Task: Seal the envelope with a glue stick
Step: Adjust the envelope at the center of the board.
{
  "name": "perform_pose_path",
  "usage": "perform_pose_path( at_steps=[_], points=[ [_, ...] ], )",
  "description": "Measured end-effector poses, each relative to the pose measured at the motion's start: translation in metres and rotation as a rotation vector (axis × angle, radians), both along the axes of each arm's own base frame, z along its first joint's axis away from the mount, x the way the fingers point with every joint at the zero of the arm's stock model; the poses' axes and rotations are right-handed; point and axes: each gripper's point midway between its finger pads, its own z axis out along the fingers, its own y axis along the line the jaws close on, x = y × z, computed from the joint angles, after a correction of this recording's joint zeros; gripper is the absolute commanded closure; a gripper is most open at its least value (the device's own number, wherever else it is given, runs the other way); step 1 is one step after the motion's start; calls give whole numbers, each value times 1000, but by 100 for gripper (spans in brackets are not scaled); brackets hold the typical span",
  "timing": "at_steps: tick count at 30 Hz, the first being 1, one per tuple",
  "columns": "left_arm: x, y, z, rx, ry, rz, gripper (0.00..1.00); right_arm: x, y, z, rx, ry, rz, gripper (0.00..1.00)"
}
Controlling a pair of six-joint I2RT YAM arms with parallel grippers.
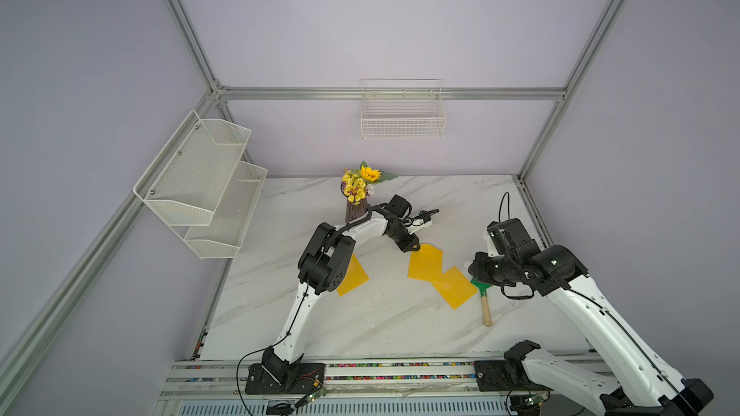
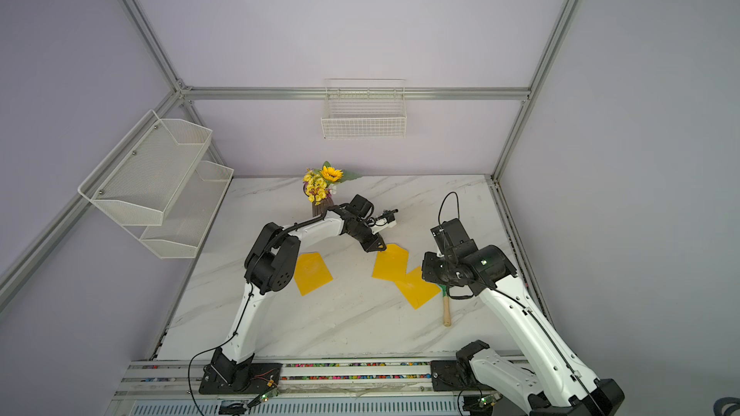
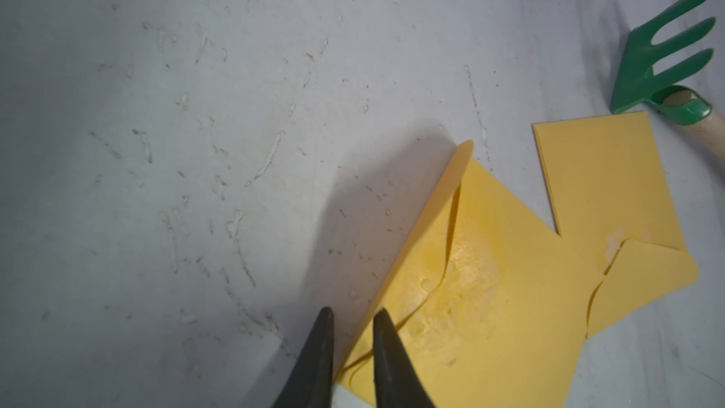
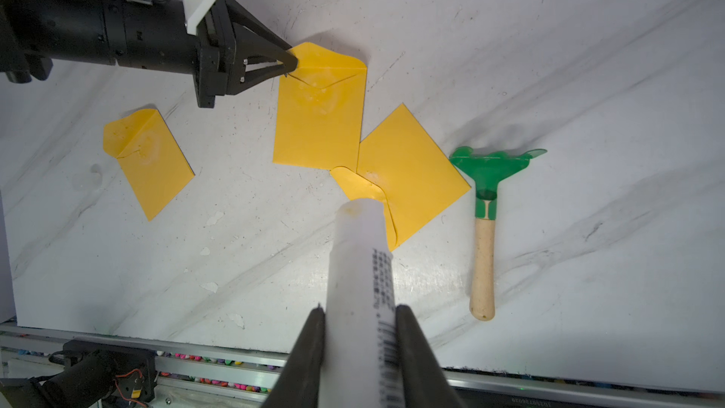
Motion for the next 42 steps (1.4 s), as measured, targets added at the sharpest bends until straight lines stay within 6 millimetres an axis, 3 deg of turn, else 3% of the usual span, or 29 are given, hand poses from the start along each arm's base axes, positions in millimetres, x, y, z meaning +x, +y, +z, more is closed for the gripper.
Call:
perform_pose_path(
  at_steps=[7,12,25,34,42],
  points=[
    [-7,22,0,81,-16,57,98,0,0,0,-2,2,4,100],
    [-23,45,6,122,8,150,99,0,4,-3,6,17,19,100],
    [-130,114,39,60,152,492,99,-7,31,-27,104,161,90,100],
    [-207,126,35,-33,212,612,97,-15,55,-52,188,321,139,100],
    [-249,115,2,-74,260,640,96,-30,77,-72,198,449,204,100]
  ],
)
